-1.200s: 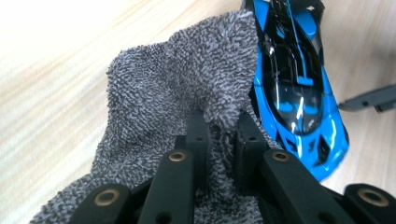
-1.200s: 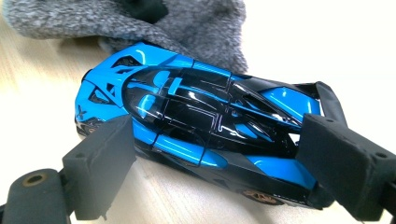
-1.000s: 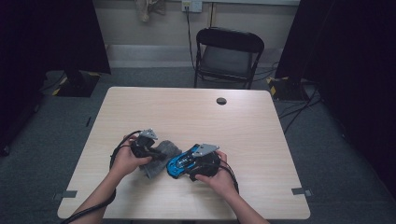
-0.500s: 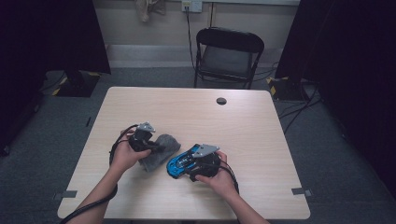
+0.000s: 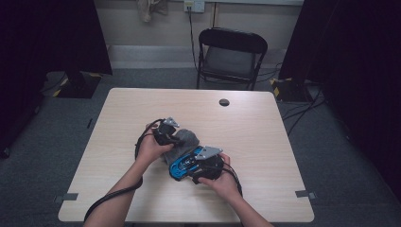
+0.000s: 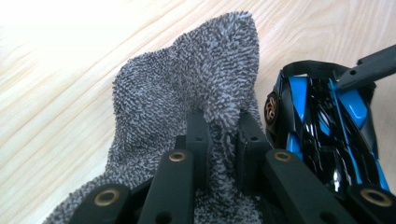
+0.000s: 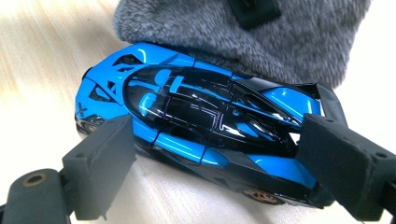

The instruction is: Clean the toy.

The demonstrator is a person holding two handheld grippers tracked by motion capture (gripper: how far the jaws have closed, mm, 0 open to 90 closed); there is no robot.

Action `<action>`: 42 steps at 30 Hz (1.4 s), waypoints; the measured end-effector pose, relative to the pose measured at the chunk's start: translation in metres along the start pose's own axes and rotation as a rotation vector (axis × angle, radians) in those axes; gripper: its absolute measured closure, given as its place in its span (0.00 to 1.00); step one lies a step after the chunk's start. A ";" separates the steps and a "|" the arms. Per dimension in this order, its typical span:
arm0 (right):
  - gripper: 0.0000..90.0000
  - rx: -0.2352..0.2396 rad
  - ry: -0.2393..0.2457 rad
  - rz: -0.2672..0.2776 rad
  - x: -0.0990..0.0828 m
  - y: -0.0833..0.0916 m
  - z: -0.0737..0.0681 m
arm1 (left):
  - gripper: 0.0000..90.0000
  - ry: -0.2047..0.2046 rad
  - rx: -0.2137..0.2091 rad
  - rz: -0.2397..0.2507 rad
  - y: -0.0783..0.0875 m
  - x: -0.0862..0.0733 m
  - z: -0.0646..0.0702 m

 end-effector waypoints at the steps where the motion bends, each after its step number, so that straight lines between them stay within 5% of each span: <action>1: 0.12 0.000 -0.002 0.001 0.000 0.000 0.000 | 0.88 0.005 -0.010 -0.004 -0.003 0.000 0.002; 14: 0.12 0.001 -0.011 0.004 0.000 0.000 0.001 | 0.88 -0.009 -0.079 0.000 -0.009 -0.006 0.016; 42: 0.12 0.010 -0.014 0.002 0.002 -0.001 -0.001 | 0.88 -0.009 -0.101 -0.018 0.024 -0.036 0.013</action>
Point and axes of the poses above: each handheld gripper's, and its own axes: y roughly backward along the jaws, x roughly out of its top, z roughly to its right, the point moved 9 cm from there along -y, roughly forward along the jaws, and after that the axes turned 8 degrees about y, right-handed, at the moved point
